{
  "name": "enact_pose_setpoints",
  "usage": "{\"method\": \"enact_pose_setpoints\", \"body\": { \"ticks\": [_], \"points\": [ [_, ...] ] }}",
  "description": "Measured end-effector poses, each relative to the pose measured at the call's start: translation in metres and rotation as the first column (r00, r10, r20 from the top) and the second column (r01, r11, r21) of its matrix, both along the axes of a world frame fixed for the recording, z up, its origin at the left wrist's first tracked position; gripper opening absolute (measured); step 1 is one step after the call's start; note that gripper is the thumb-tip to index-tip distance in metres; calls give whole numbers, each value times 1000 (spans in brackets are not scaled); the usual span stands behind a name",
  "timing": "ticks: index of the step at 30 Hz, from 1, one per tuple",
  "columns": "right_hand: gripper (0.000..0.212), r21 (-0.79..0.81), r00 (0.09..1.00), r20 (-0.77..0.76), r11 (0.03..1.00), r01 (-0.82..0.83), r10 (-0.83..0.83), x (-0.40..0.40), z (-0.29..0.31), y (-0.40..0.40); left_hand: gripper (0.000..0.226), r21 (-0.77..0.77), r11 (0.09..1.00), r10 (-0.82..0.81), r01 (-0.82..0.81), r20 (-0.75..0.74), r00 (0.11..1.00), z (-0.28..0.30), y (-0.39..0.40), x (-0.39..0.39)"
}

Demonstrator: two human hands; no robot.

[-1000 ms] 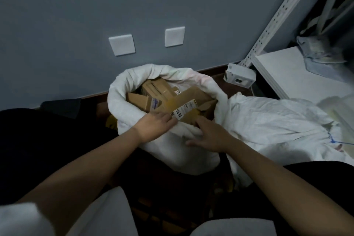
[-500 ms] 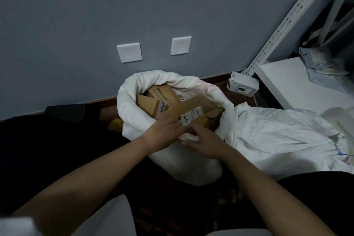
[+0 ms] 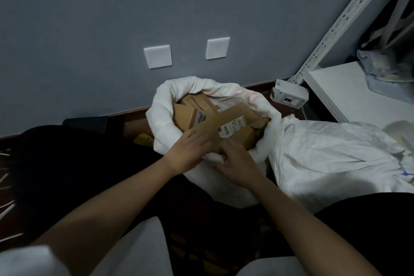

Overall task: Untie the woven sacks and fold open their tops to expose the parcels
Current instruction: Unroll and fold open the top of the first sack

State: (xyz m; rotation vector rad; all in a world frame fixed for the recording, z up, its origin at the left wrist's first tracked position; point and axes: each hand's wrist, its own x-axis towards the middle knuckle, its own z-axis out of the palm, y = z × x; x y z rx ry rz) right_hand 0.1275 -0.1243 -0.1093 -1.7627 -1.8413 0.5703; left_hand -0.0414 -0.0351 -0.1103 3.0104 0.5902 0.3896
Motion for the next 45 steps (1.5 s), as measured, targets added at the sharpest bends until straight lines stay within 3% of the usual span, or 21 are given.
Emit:
{"method": "enact_pose_setpoints", "body": {
  "ticks": [2, 4, 6, 9, 10, 12, 14, 16, 18, 22, 28, 33, 35, 38, 40, 43, 45],
  "points": [
    [27, 38, 999, -13, 998, -41, 42, -7, -3, 0, 34, -126, 987, 101, -95, 42, 994, 0, -5, -8],
    [22, 95, 991, 79, 989, -114, 107, -10, -11, -6, 55, -404, 852, 317, -331, -104, 943, 7, -10, -19],
    [23, 91, 961, 210, 975, -203, 181, -9, -21, -15, 77, -643, 540, 488, -544, -287, 824, 15, -9, -31],
    [38, -43, 874, 392, 955, -295, 287, 2, -41, -31, 89, -856, -25, 605, -517, -425, 674, 8, 2, -42],
    [43, -110, 842, 454, 956, -272, 291, 7, -47, -37, 90, -876, -148, 618, -460, -445, 648, 0, 3, -42],
    [51, -188, 826, 515, 970, -153, 230, 16, -56, -50, 88, -872, -256, 624, -418, -479, 618, -11, -3, -38],
    [58, -267, 802, 552, 959, -92, 230, 18, -62, -58, 85, -856, -177, 616, -485, -481, 624, -22, -11, -30],
    [65, -357, 770, 580, 932, -54, 267, 16, -65, -59, 83, -787, 65, 540, -614, -490, 684, -30, -17, -22],
    [58, -360, 740, 610, 931, -59, 283, 20, -66, -52, 82, -714, 262, 411, -649, -526, 745, -30, -21, -15],
    [41, -326, 637, 720, 944, -41, 276, 51, -63, -21, 75, -695, 407, 295, -593, -514, 805, -25, -15, 4],
    [33, -331, 534, 802, 943, 22, 269, 135, -53, 26, 68, -604, 655, 128, -454, -503, 855, -27, 12, 60],
    [30, -240, 441, 874, 971, 25, 205, 198, -51, 76, 72, -425, 795, 165, -432, -533, 830, -44, 25, 116],
    [35, -170, 435, 892, 982, 78, 120, 223, -45, 87, 70, -331, 846, 204, -417, -522, 828, -44, 31, 140],
    [33, -5, 455, 886, 980, 201, -89, 243, -36, 76, 66, -279, 852, 258, -443, -512, 819, -39, 35, 169],
    [31, 103, 524, 819, 958, 267, -234, 246, -36, 53, 69, -298, 842, 274, -450, -483, 832, -33, 32, 181],
    [34, 195, 705, 596, 921, 337, -384, 244, -31, 7, 56, -369, 819, 265, -439, -436, 860, -23, 25, 197],
    [36, 218, 746, 487, 890, 400, -454, 243, -22, -27, 48, -425, 798, 254, -427, -406, 878, -15, 17, 212]
  ]
}}
